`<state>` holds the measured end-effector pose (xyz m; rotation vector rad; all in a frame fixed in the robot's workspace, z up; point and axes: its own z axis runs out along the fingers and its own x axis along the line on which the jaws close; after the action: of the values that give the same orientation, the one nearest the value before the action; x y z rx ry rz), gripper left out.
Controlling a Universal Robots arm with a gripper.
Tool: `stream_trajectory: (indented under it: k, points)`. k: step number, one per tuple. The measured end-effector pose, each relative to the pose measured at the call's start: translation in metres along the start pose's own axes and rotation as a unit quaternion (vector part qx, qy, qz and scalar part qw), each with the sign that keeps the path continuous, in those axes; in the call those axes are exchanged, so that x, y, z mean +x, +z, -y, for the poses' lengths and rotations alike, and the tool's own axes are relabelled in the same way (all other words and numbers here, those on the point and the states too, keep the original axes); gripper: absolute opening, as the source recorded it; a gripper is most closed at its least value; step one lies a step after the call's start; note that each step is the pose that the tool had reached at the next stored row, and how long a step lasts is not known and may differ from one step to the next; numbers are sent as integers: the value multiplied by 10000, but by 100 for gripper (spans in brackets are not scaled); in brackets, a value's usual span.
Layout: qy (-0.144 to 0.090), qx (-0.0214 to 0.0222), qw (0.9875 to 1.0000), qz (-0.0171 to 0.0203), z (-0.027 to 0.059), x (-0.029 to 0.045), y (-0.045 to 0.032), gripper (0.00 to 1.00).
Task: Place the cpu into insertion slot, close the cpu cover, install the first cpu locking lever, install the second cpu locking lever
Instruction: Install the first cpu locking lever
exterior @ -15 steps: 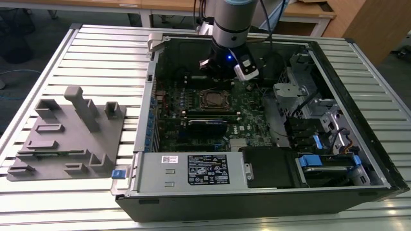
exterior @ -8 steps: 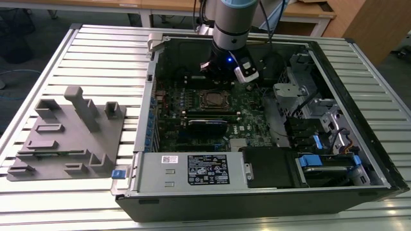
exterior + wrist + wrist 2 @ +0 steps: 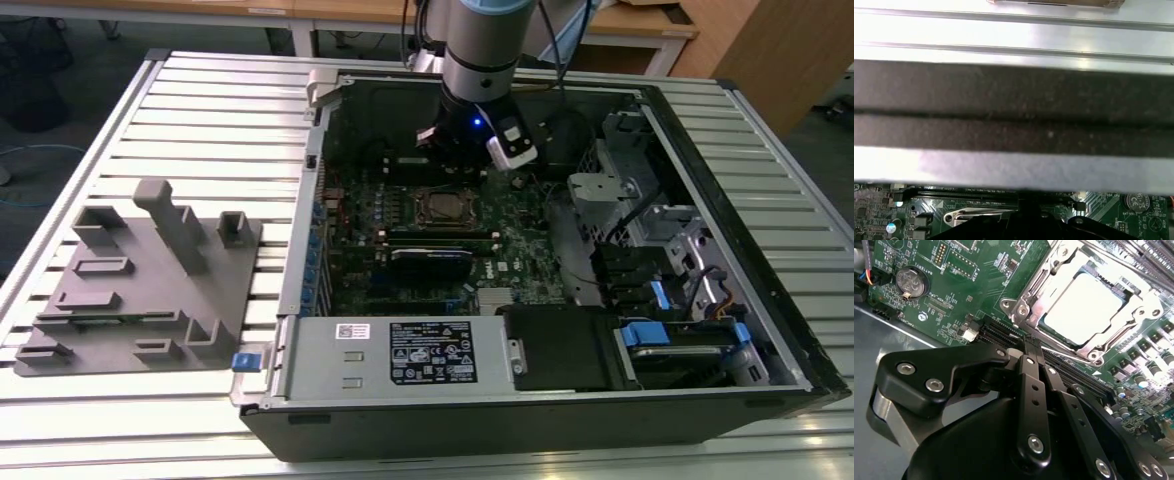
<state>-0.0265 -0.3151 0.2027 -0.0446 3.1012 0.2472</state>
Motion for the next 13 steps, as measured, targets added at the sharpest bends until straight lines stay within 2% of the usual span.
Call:
stream_trajectory:
  k: [9,13]
  points:
    - [0,0,10000,0,-28,-1,6,10]
    - [1,40,10000,-1,-27,-1,11,10]
